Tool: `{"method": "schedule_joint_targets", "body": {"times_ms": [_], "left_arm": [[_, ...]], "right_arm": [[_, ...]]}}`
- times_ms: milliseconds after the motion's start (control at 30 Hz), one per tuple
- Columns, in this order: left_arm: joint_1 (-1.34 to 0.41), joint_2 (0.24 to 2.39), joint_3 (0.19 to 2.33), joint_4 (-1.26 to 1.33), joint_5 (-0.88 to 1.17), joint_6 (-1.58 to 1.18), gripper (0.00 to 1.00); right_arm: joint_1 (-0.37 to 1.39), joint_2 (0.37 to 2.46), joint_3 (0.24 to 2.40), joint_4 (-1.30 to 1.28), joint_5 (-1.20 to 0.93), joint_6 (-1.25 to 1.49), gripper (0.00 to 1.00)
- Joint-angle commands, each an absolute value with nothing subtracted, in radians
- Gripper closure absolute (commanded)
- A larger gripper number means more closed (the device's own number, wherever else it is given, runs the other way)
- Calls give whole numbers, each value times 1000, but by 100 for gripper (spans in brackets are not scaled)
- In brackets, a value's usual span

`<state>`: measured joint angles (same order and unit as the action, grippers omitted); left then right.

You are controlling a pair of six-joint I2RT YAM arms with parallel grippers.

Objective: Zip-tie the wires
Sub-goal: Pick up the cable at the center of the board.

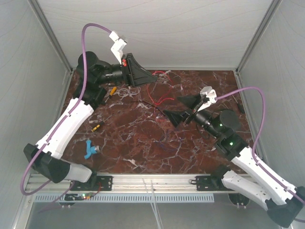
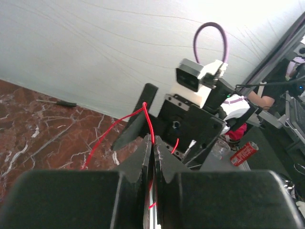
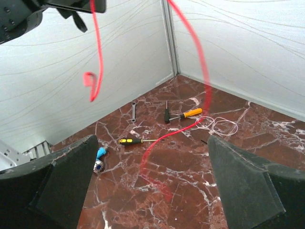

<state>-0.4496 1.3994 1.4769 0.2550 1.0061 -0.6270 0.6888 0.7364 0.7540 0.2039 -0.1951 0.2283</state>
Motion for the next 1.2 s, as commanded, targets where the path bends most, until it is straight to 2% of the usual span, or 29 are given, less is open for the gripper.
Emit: {"method": "schedule_joint_targets", "body": {"times_ms": [0,200,333,667,800,967,1167], "left_arm": [[-475,1357,1462,399,1022,-697,100],[-530,1347,1454,420,968,-698,100],[-559,1348,1457,410,952,-673,100],[-563,1360,1456,400,924,-644,100],[-565,1371,1465,410,919,-646,100],[-564,1385,1478,425,911,-659,100],[-564,1390,1470,443,895,-663,100]], "right_arm": [[687,782,791,287,-158,284,3],[686,856,782,304,-120,392,4],[689,893,773,344,-167,454,5],[691,907,752,407,-188,538,4],[700,935,748,377,-136,568,5],[714,966,728,389,-126,600,24],[776,1024,739,447,-142,606,25]]}}
